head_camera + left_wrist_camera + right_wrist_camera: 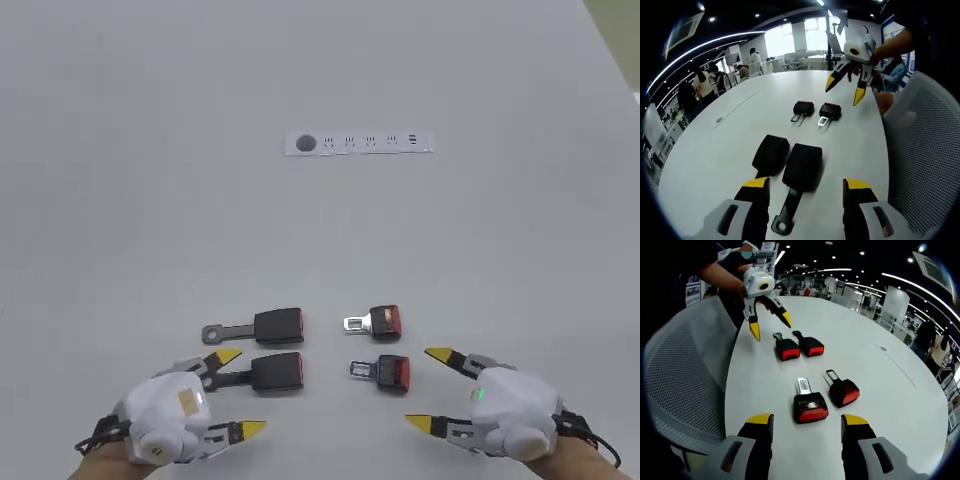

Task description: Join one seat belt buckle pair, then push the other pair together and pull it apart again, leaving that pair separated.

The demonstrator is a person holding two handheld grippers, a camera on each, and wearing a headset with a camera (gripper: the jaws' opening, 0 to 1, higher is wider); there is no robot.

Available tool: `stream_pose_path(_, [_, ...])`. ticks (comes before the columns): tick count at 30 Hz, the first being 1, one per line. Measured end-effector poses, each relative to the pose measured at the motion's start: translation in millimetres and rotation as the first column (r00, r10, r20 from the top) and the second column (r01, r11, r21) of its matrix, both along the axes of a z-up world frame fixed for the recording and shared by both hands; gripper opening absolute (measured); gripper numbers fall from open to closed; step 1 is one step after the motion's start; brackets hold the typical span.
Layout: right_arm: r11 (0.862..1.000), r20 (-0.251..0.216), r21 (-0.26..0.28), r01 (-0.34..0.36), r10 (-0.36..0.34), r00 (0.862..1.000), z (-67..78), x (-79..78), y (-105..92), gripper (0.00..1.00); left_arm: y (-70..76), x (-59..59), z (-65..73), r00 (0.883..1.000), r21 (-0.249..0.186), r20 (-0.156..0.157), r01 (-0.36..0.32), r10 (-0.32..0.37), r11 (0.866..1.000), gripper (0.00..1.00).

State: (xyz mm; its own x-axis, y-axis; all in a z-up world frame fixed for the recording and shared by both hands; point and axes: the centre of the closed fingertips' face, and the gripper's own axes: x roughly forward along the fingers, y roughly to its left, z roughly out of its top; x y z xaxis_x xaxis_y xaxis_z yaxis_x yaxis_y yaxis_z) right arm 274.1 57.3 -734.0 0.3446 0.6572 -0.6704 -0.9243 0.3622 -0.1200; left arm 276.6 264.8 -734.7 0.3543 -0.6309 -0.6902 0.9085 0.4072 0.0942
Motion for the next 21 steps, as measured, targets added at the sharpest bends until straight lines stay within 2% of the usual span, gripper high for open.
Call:
stream_pose_path(15, [0.994,-0.025,-0.058,-0.09,0.089,0.996,-13.2,10.1,4.2,0.41,-6.6,9.1,-9.8,0.996,0.086,-0.032,0.091,-0.088,0.992,0.48])
stream_pose_path(18, [0.992,-0.031,-0.065,-0.107,0.105,0.994,-15.6,12.5,5.2,0.38,-9.6,9.8,-9.1,0.993,0.096,-0.046,0.112,-0.108,0.989,0.47])
stream_pose_path(21, [0.99,-0.045,-0.07,-0.123,0.12,0.992,-18.2,13.5,6.7,0.36,-9.1,10.0,-14.0,0.99,0.118,-0.068,0.13,-0.122,0.985,0.43])
